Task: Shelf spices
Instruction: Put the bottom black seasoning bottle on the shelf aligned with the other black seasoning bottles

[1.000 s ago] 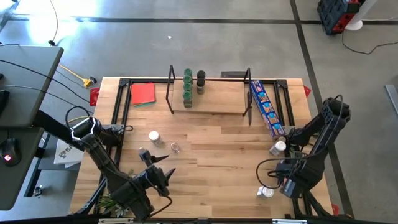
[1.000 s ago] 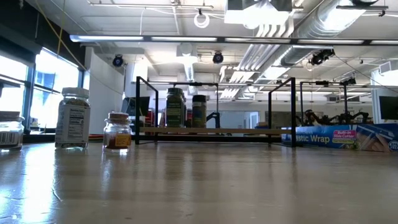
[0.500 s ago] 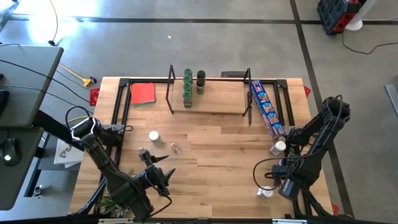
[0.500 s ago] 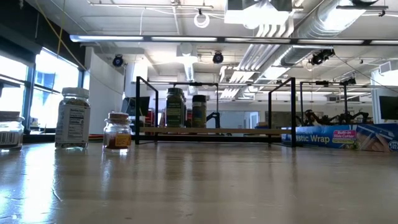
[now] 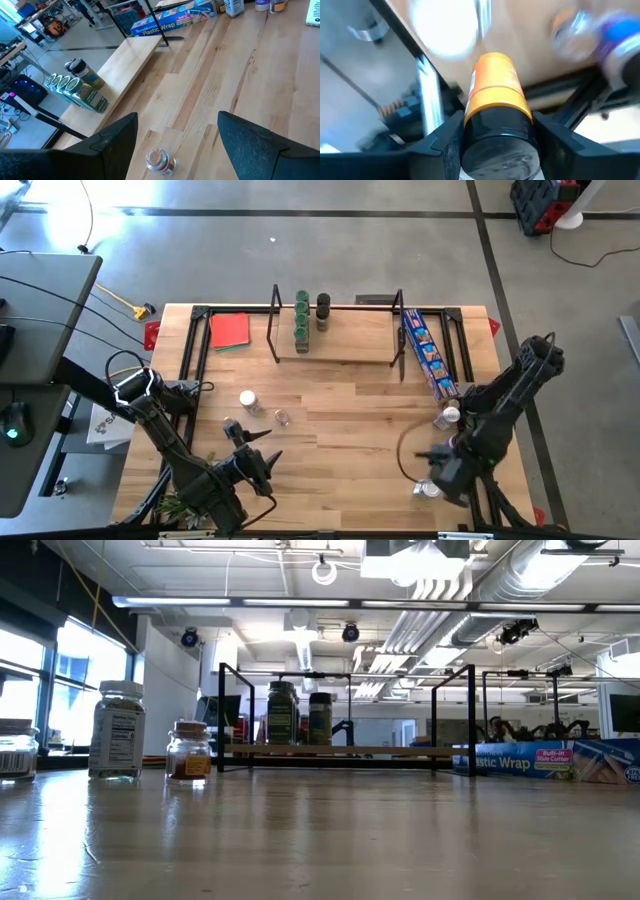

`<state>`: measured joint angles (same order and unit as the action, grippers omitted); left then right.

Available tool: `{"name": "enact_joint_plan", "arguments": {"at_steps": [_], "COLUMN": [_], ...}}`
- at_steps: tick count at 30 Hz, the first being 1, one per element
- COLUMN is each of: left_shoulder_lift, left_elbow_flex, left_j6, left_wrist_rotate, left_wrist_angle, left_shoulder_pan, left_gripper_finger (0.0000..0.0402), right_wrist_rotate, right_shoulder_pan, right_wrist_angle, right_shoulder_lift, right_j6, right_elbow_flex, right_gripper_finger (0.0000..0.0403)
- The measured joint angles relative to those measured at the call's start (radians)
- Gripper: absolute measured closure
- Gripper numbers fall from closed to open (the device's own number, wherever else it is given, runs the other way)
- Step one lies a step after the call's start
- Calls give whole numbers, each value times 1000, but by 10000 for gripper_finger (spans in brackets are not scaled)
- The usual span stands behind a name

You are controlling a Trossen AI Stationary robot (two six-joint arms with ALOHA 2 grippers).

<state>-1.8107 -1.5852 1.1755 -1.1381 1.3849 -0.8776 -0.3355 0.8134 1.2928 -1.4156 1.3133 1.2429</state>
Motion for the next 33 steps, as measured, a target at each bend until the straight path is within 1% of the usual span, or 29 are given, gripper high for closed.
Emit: {"name": "enact_joint_plan", "arguments": {"at_steps": [3,5,6,10,13,17,19,22,25,28,29,33], "left_shoulder_lift": [0,0,0,0,0,0,0,0,0,0,0,0], "left_elbow_flex": [0,0,0,0,0,0,0,0,0,0,0,0], "left_j6": [0,0,0,0,0,3,23,70,112,128,132,137], "left_wrist_rotate": [5,6,7,29,40,87,115,156,172,185,189,196], "left_wrist_angle": [-2,-2,-2,0,1,16,32,67,93,93,92,84], "left_shoulder_pan": [7,10,13,23,26,19,12,3,-5,-11,-14,-16], "left_gripper_finger": [133,133,133,133,133,133,133,133,133,133,133,133], "right_wrist_rotate": [68,93,115,200,236,253,248,256,288,327,349,409], "right_shoulder_pan": [-103,-179,-219,-371,-473,-583,-620,-659,-682,-698,-703,-716], "right_wrist_angle": [169,269,292,231,229,120,87,96,88,73,66,29], "right_shoulder_lift": [-59,-121,-158,-318,-457,-644,-723,-819,-889,-933,-943,-949], "right_j6": [-94,-204,-269,-571,-790,-1003,-1078,-1165,-1227,-1268,-1277,-1296], "right_elbow_flex": [152,253,295,416,469,546,613,736,866,975,1003,1069], "right_gripper_finger": [219,219,219,219,219,219,219,219,219,218,208,134]}}
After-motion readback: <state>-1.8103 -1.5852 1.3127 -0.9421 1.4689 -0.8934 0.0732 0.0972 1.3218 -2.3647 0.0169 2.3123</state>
